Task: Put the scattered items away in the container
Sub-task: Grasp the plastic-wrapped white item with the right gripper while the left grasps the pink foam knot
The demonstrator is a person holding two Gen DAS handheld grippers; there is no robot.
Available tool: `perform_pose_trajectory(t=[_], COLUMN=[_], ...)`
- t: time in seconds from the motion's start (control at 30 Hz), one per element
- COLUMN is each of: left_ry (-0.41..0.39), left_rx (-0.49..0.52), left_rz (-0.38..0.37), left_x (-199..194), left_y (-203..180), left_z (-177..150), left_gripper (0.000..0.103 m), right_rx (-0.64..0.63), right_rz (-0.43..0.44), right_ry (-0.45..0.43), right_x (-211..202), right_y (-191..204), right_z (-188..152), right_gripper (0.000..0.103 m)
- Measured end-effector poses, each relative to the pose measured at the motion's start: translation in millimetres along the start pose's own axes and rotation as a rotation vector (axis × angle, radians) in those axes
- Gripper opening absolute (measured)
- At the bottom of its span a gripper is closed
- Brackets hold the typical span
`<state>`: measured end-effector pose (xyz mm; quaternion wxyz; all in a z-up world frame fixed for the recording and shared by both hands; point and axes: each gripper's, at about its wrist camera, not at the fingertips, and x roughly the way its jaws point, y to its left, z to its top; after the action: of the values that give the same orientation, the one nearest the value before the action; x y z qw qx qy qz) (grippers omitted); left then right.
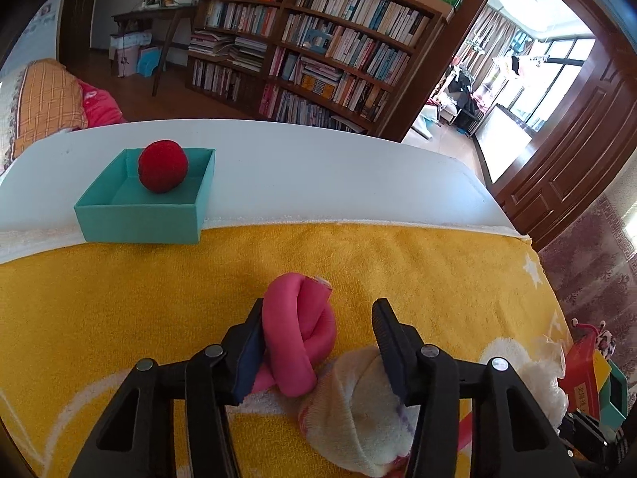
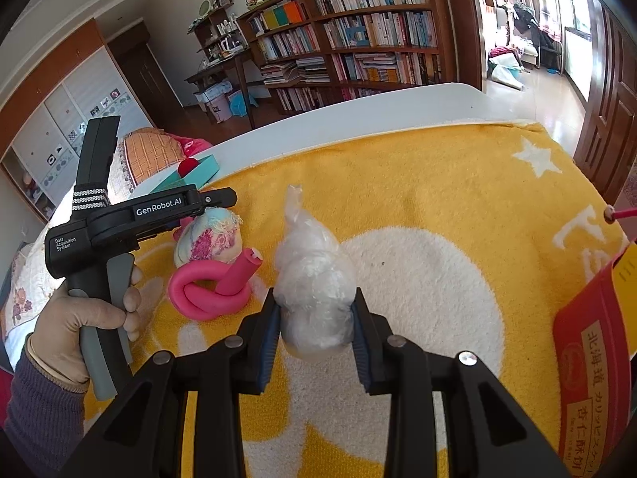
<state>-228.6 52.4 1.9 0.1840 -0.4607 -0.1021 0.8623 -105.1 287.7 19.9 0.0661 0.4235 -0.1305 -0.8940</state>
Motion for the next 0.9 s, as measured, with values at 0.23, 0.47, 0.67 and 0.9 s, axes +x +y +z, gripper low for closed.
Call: perform_pose_trajectory(t=[0.23, 0.47, 0.67, 0.9], left_ry=[-0.062, -0.115, -0.125, -0.069], left_rx=[-0.078, -0.074, -0.113, -0.031], left_rz=[-0.060, -0.018, 0.096, 0.186], left_x=[-47.9, -73.9, -57.6, -16.5], left_y=[14.3, 5.9, 23.8, 26.4], left_z=[-13.7, -18.3, -15.9, -14.0], left_gripper=[0.036, 0.037, 0.082, 0.082], right_rx=[0.011, 0.014, 0.030, 0.046], right_rz=[0.026, 0.033, 0.025, 0.022], right_ry=[-0.060, -0.106, -0.109, -0.092], right_x=[-21.7, -47.3, -53.7, -42.1], right_y=[3.7, 1.9, -8.3, -16.0], right_z=[2.0, -3.2, -11.7, -10.3], right_gripper=[0.036, 0.036, 0.036, 0.036])
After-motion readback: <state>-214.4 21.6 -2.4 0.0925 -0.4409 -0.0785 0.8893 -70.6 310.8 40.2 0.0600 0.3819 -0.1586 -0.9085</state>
